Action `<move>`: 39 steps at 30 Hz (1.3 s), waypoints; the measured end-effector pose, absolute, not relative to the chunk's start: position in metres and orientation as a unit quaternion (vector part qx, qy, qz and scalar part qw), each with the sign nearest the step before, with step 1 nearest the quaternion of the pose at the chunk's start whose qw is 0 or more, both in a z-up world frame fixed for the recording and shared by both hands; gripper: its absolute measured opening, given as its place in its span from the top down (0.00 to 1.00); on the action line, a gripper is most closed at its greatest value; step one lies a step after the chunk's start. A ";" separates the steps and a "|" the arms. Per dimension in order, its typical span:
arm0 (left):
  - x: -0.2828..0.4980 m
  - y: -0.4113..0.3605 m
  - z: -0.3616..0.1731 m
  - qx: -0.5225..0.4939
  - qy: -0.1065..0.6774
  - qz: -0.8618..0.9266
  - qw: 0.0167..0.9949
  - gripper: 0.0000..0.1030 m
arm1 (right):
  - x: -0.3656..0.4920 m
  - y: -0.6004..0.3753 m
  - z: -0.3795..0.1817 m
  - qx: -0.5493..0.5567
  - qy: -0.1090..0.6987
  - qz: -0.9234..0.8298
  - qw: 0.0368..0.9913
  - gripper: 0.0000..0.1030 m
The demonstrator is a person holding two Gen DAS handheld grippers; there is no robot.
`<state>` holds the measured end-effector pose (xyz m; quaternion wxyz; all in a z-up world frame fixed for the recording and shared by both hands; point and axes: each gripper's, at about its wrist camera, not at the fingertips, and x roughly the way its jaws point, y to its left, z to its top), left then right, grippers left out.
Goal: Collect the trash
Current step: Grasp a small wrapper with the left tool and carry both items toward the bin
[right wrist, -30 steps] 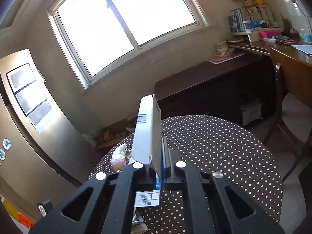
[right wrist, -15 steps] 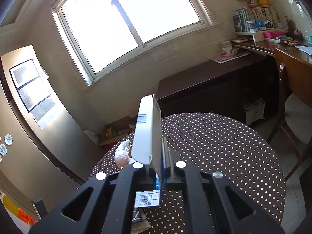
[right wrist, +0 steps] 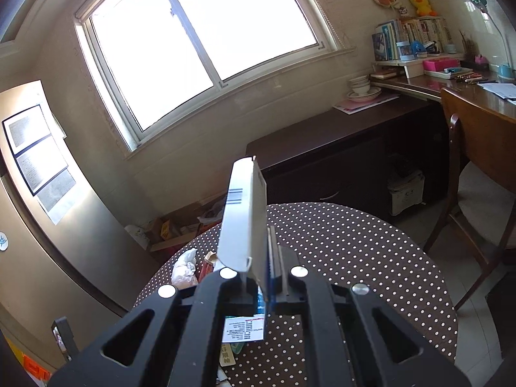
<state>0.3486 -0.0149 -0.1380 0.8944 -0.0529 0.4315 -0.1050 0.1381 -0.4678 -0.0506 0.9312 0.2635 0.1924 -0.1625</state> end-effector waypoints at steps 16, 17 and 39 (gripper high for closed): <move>0.335 -0.005 -0.128 -0.041 0.401 -0.108 0.909 0.86 | 0.143 -0.460 -0.049 0.259 0.193 -0.160 0.933 0.95; 0.332 -0.004 -0.126 -0.040 0.398 -0.108 0.910 0.86 | 0.142 -0.458 -0.048 0.259 0.193 -0.157 0.933 0.95; 0.230 0.102 -0.081 -0.055 0.348 -0.007 0.936 0.95 | 0.150 -0.312 0.000 0.221 0.165 0.050 0.960 0.95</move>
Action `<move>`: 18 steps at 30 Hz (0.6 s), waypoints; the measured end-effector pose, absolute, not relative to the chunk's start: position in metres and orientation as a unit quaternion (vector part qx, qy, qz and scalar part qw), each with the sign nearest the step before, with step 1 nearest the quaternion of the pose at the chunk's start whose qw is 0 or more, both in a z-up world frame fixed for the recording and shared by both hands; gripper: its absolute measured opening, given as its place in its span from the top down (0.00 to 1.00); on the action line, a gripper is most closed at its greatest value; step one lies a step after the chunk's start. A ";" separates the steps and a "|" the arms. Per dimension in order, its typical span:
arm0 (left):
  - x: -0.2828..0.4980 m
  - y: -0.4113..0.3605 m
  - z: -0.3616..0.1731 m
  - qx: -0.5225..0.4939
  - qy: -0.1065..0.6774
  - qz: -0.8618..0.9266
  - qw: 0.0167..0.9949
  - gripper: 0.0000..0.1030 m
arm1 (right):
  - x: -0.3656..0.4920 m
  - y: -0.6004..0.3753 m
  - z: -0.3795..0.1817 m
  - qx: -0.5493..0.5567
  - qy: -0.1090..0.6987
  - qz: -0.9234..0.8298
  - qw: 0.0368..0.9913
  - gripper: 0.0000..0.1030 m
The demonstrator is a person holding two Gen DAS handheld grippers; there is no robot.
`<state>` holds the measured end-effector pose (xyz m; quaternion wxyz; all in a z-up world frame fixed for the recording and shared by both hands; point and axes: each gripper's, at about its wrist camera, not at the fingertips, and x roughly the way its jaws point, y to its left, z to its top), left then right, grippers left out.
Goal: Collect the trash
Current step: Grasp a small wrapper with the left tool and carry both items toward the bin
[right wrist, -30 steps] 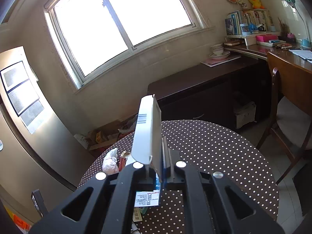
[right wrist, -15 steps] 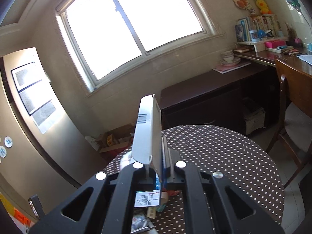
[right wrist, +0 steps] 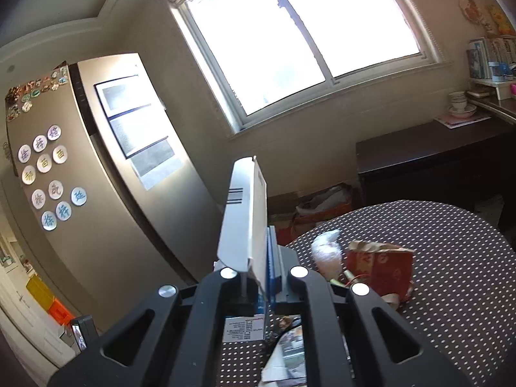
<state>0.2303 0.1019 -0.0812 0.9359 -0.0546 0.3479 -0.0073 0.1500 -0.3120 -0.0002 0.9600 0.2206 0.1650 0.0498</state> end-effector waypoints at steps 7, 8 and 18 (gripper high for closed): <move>0.207 0.150 -0.096 -0.074 0.358 0.037 0.930 0.95 | 0.175 -0.229 -0.020 0.190 0.218 0.127 0.949 0.95; 0.205 0.154 -0.098 -0.076 0.360 0.041 0.929 0.95 | 0.178 -0.222 -0.022 0.187 0.224 0.133 0.947 0.95; 0.214 0.192 -0.135 -0.102 0.398 0.064 0.909 0.95 | 0.222 -0.139 -0.075 0.151 0.311 0.171 0.923 0.95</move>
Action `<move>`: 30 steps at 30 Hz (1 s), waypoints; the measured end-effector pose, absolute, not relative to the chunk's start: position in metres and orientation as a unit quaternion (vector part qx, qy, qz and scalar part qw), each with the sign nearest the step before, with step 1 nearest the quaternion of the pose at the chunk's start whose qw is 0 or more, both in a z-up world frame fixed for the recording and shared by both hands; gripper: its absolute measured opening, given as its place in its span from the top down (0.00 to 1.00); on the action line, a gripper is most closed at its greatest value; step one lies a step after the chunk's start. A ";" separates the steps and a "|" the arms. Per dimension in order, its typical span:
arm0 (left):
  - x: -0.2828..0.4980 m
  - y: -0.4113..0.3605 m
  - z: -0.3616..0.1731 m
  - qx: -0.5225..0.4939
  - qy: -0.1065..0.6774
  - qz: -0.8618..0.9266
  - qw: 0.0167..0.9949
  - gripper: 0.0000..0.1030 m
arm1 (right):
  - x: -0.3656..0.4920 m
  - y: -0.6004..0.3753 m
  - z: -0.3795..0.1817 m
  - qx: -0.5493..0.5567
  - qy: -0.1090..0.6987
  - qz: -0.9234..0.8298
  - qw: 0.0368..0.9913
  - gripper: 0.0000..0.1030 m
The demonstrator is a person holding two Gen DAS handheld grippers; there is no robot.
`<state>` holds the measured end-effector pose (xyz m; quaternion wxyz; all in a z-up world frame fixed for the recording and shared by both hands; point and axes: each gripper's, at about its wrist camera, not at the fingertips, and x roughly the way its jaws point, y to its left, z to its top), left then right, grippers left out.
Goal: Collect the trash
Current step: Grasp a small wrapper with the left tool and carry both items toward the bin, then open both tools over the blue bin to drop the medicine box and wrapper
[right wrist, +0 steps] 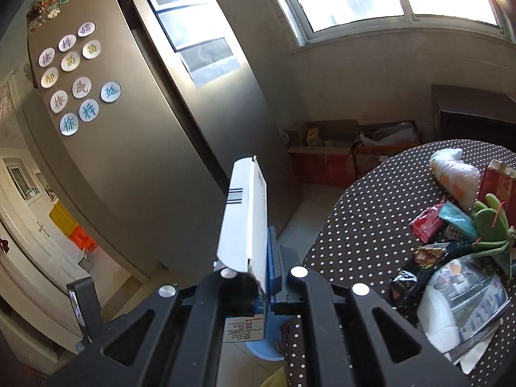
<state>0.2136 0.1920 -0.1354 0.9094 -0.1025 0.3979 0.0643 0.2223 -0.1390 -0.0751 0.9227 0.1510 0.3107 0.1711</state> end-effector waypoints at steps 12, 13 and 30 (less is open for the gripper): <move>0.250 0.217 -0.179 -0.136 0.448 0.093 0.879 0.90 | 0.270 -0.088 -0.129 0.130 0.385 0.170 0.898 0.95; 0.253 0.220 -0.183 -0.141 0.453 0.084 0.876 0.90 | 0.272 -0.085 -0.132 0.128 0.390 0.169 0.896 0.95; 0.221 0.261 -0.178 -0.122 0.444 0.131 0.878 0.57 | 0.289 0.007 -0.176 0.076 0.447 0.167 0.875 0.94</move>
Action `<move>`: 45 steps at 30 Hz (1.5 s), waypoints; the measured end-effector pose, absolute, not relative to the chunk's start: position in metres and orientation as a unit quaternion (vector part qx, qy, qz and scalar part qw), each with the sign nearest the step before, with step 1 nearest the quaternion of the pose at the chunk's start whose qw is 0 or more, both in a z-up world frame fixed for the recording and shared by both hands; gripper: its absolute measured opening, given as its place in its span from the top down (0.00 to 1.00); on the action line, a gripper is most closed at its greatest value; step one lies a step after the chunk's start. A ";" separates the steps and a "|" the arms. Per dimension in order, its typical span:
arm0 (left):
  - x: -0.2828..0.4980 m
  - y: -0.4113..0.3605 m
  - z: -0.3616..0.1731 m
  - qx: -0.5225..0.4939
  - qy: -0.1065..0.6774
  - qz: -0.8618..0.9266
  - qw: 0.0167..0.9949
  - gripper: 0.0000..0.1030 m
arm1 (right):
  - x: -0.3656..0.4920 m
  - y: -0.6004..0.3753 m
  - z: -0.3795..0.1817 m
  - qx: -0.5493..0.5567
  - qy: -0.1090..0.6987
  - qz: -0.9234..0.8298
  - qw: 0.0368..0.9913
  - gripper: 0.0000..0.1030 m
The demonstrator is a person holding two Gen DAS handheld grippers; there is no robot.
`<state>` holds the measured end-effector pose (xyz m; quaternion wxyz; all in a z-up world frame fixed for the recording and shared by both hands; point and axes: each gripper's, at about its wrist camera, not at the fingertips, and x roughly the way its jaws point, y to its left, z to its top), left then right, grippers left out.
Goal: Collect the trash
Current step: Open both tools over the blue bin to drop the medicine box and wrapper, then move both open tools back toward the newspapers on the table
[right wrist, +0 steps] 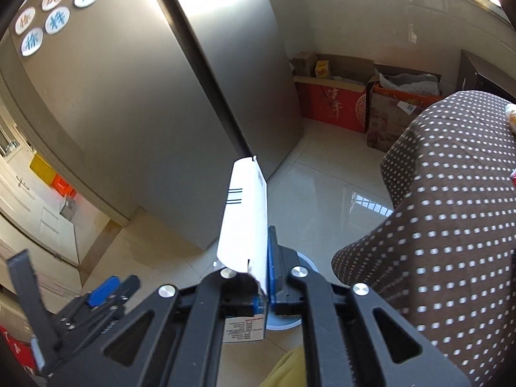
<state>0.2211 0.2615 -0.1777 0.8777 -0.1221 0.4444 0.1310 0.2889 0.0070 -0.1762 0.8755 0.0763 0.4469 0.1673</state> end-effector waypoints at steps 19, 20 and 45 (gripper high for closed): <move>0.175 0.276 -0.157 -0.119 0.426 0.172 0.880 0.55 | 0.257 0.041 -0.173 0.009 0.417 0.208 0.885 0.29; 0.175 0.274 -0.155 -0.118 0.423 0.171 0.882 0.55 | 0.254 0.038 -0.170 0.010 0.415 0.210 0.885 0.29; 0.183 0.116 -0.077 -0.046 0.355 0.033 0.933 0.43 | 0.188 -0.155 -0.078 0.058 0.307 0.126 0.942 0.18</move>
